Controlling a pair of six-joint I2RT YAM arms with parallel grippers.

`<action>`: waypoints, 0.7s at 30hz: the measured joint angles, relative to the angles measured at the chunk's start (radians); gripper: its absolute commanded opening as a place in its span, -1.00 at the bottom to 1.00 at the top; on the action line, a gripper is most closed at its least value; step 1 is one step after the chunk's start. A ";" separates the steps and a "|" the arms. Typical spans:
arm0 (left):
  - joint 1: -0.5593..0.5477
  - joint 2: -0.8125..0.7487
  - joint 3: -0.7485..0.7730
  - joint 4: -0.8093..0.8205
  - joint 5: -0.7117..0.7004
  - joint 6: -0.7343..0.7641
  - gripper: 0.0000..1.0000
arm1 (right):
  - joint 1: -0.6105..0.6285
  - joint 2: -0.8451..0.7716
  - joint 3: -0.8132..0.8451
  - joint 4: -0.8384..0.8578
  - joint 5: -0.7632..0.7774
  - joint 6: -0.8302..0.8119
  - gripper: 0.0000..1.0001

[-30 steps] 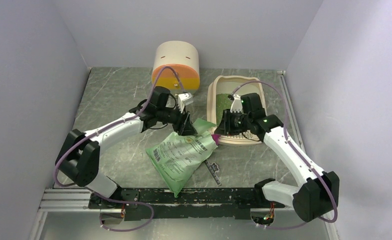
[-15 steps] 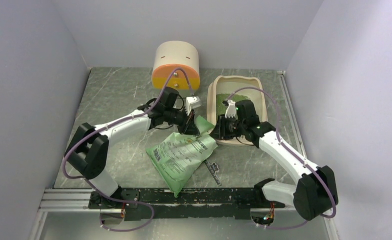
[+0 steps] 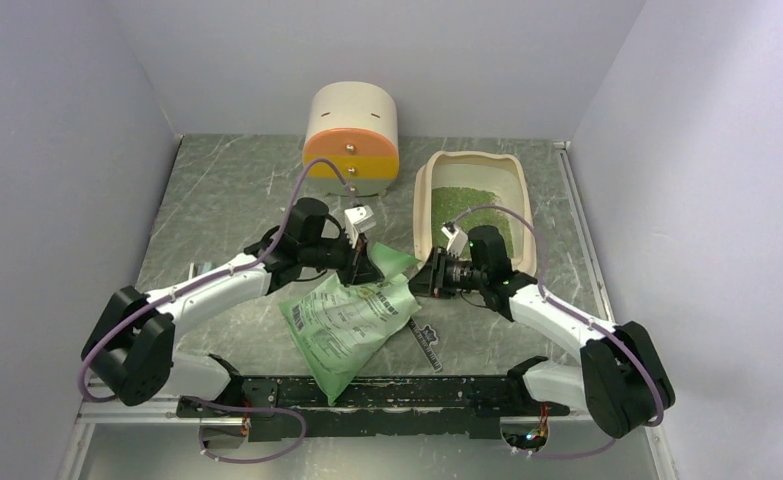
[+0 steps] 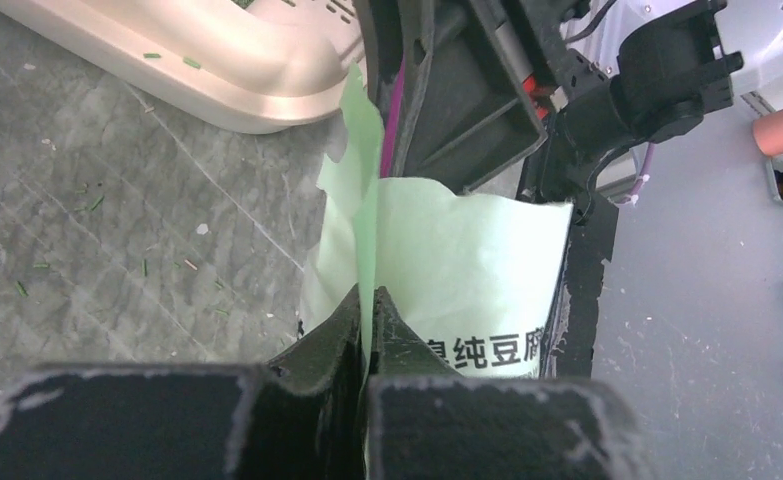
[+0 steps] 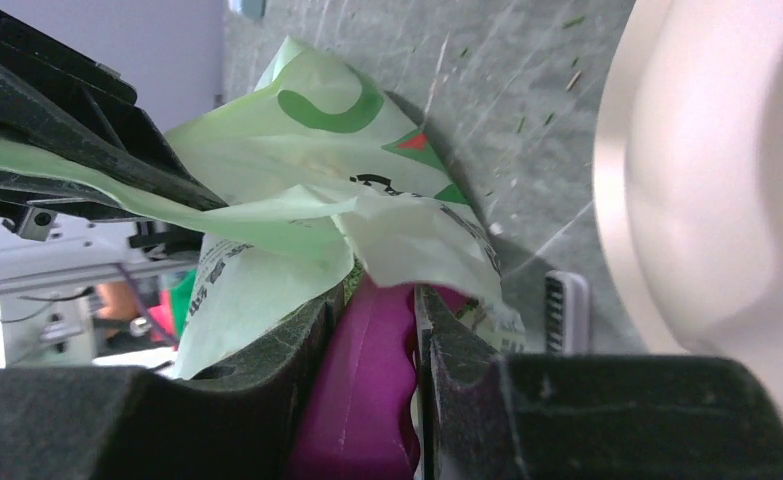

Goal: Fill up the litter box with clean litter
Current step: 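Scoop the cat litter from the cat litter bag.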

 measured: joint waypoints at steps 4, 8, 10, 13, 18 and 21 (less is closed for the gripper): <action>0.000 -0.037 -0.035 0.035 -0.007 -0.027 -0.91 | 0.012 0.031 -0.039 0.087 -0.055 0.103 -1.00; 0.000 -0.053 -0.053 0.052 -0.018 -0.045 -0.90 | 0.021 0.047 -0.047 0.143 -0.093 0.167 -1.00; 0.000 -0.073 -0.065 0.059 -0.029 -0.053 -0.91 | 0.036 0.049 -0.060 0.189 -0.105 0.209 -1.00; 0.000 -0.109 -0.087 0.069 -0.045 -0.064 -0.91 | 0.061 0.056 -0.087 0.261 -0.101 0.273 -1.00; -0.001 -0.150 -0.121 0.076 -0.064 -0.079 -0.91 | 0.092 0.077 -0.133 0.371 -0.084 0.370 -1.00; -0.002 -0.176 -0.135 0.076 -0.078 -0.085 -0.91 | 0.099 0.077 -0.164 0.428 -0.086 0.435 -1.00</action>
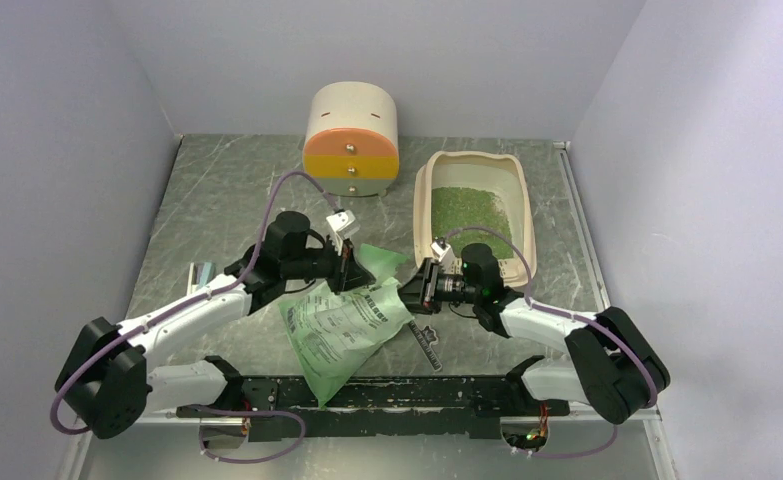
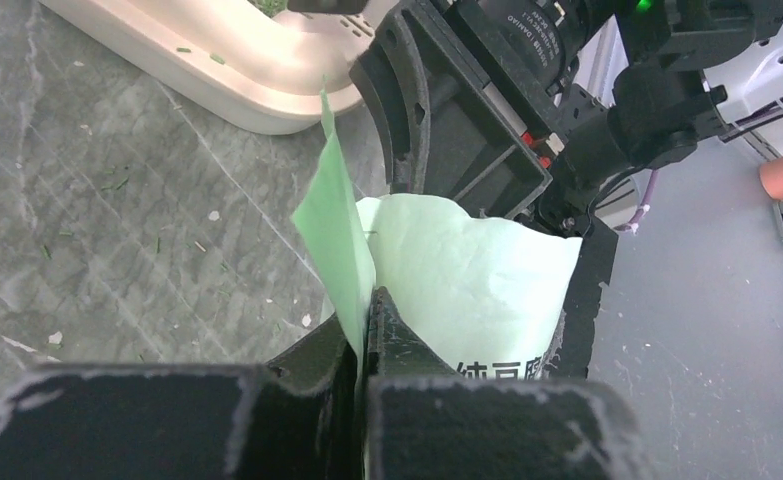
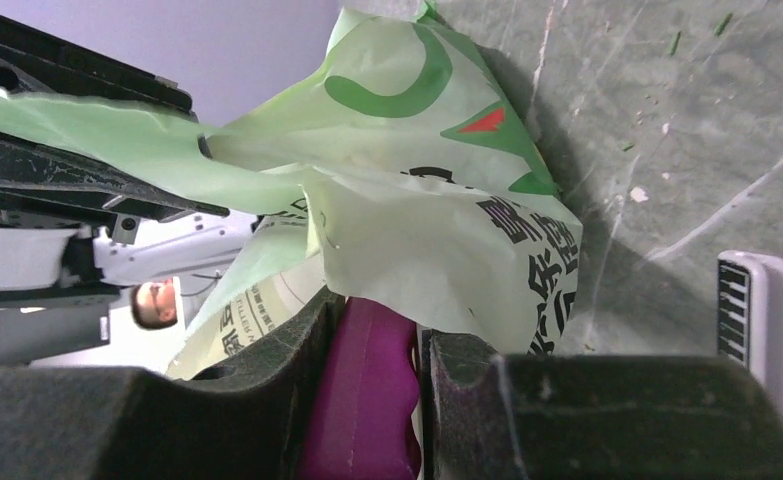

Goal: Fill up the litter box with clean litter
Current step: 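Scoop the cat litter from the cat litter bag.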

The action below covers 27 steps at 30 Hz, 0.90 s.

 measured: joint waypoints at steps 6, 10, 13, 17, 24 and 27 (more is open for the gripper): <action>0.000 -0.070 -0.037 0.009 -0.037 -0.009 -0.91 | 0.007 -0.020 -0.049 0.093 -0.001 0.117 -1.00; 0.000 -0.117 -0.069 0.031 -0.053 -0.019 -0.91 | 0.009 -0.039 -0.101 0.188 -0.001 0.210 -1.00; 0.000 -0.148 -0.090 0.048 -0.054 -0.024 -0.90 | 0.011 -0.040 -0.132 0.262 -0.002 0.275 -1.00; 0.000 -0.180 -0.116 0.074 -0.056 -0.031 -0.90 | 0.011 -0.040 -0.164 0.352 -0.006 0.351 -1.00; 0.001 -0.233 -0.146 0.098 -0.065 -0.041 -0.91 | -0.036 -0.050 -0.225 0.470 -0.036 0.450 -1.00; 0.005 -0.242 -0.152 0.114 -0.064 -0.051 -0.91 | -0.076 -0.103 -0.248 0.469 -0.055 0.464 -1.00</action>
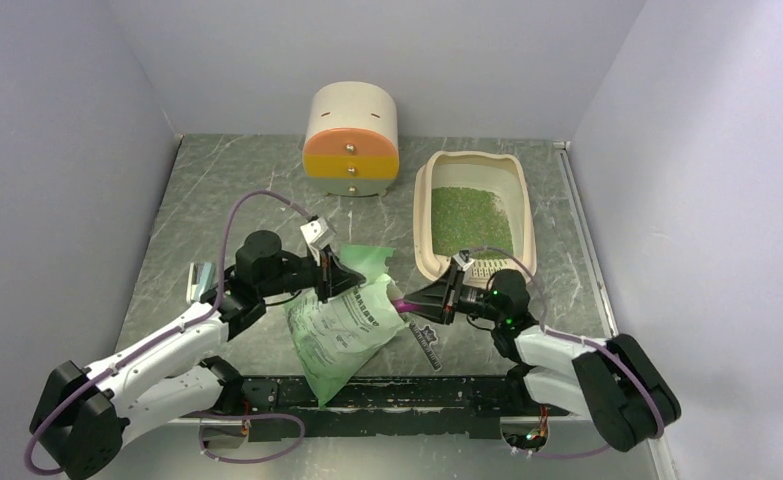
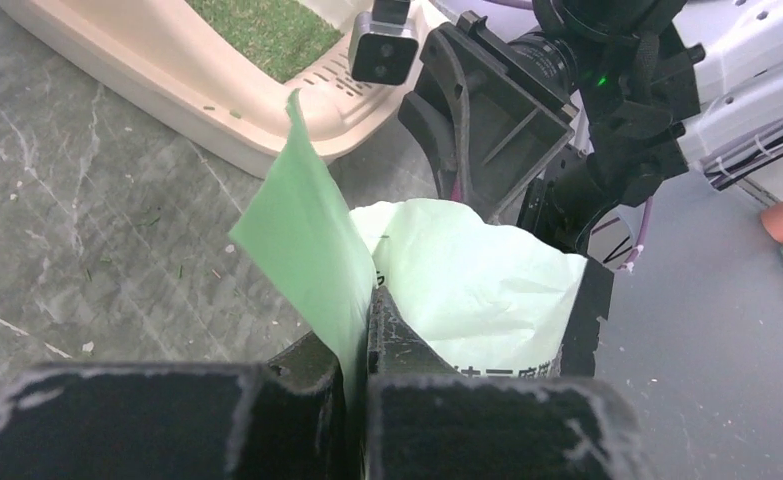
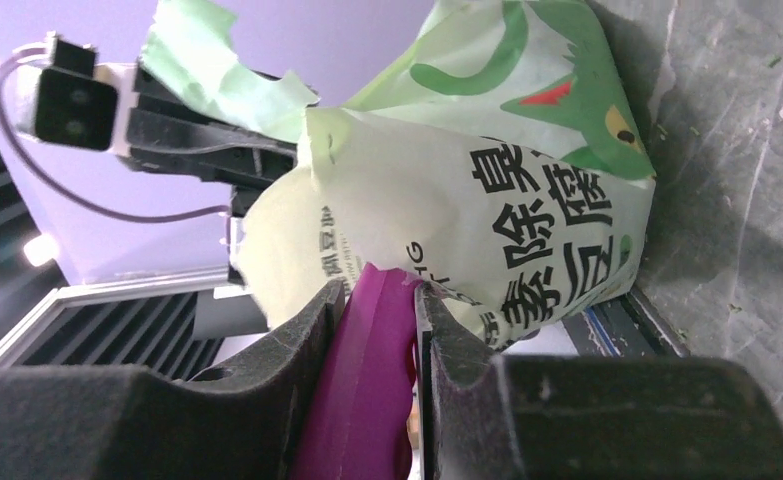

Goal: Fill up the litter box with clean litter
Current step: 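Scoop the cat litter from the cat litter bag.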

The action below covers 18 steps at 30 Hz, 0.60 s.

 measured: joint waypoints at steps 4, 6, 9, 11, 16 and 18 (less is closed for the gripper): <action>0.013 -0.035 -0.032 0.044 0.002 -0.024 -0.91 | -0.084 -0.097 -0.011 -0.041 -0.058 0.005 -1.00; 0.021 -0.052 -0.053 0.059 0.013 -0.040 -0.90 | -0.132 -0.145 -0.008 -0.050 -0.082 0.007 -1.00; 0.026 -0.063 -0.066 0.073 0.021 -0.060 -0.91 | -0.183 -0.206 -0.006 -0.077 -0.117 -0.004 -1.00; 0.030 -0.071 -0.066 0.081 0.024 -0.067 -0.91 | -0.200 -0.222 -0.007 -0.090 -0.131 0.000 -1.00; 0.037 -0.098 -0.066 0.108 0.031 -0.085 -0.90 | -0.234 -0.265 -0.008 -0.138 -0.167 -0.002 -1.00; 0.039 -0.105 -0.066 0.116 0.034 -0.089 -0.91 | -0.260 -0.292 -0.008 -0.177 -0.185 -0.010 -1.00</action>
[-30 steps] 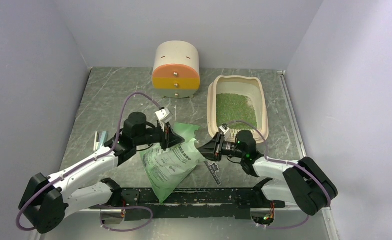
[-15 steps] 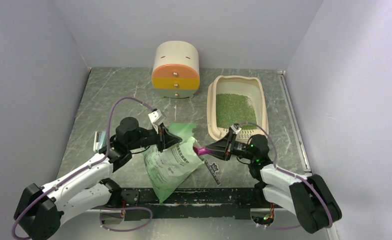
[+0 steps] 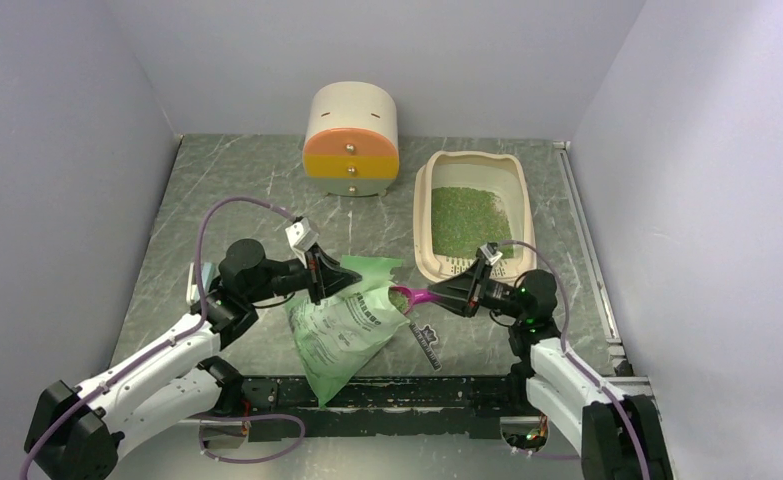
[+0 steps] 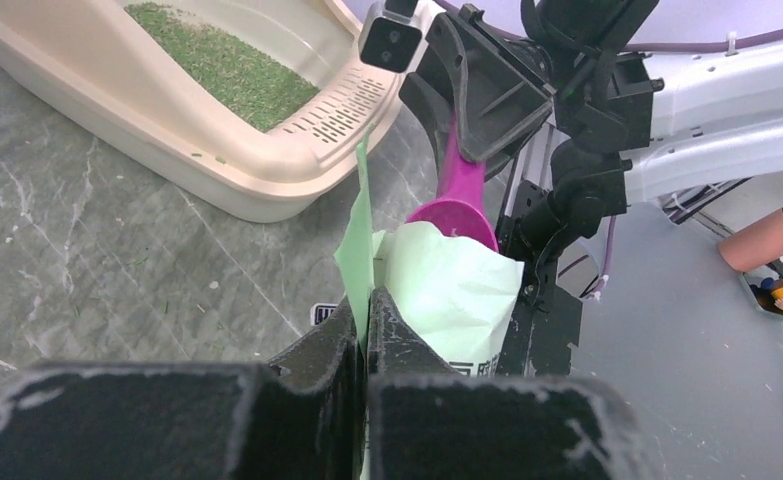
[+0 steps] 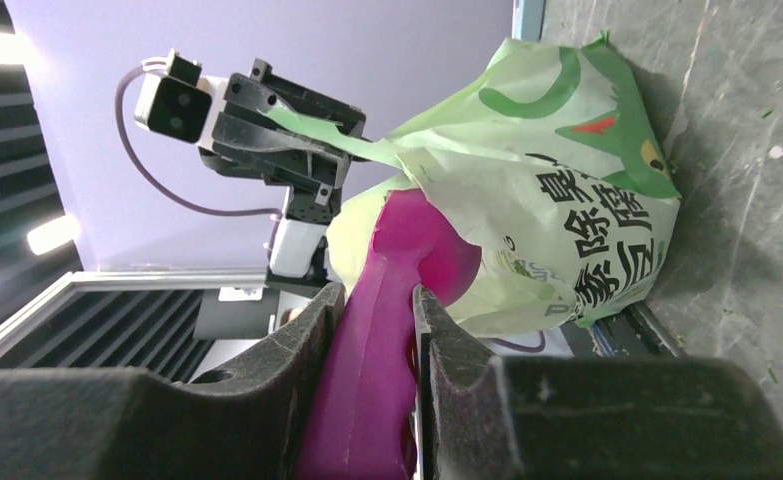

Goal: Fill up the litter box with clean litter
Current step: 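Scoop the cat litter from the cat litter bag.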

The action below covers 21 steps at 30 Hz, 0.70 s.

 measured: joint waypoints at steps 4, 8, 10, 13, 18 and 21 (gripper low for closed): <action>0.005 -0.003 0.000 0.002 0.005 0.000 -0.91 | -0.097 -0.046 0.000 -0.053 -0.059 -0.008 -1.00; 0.005 -0.002 0.000 0.002 0.013 0.000 -0.91 | -0.182 -0.084 0.003 -0.116 -0.118 -0.033 -1.00; 0.006 0.000 0.000 0.002 0.016 0.000 -0.91 | -0.192 -0.093 0.012 -0.168 -0.135 -0.058 -1.00; 0.006 0.008 0.000 0.008 0.025 -0.001 -0.91 | -0.196 -0.100 0.023 -0.235 -0.151 -0.098 -1.00; 0.006 0.018 0.000 0.014 0.031 -0.001 -0.91 | -0.196 -0.119 0.031 -0.344 -0.150 -0.153 -1.00; 0.006 0.031 0.000 0.023 0.035 -0.003 -0.91 | -0.196 -0.109 0.040 -0.357 -0.167 -0.166 -1.00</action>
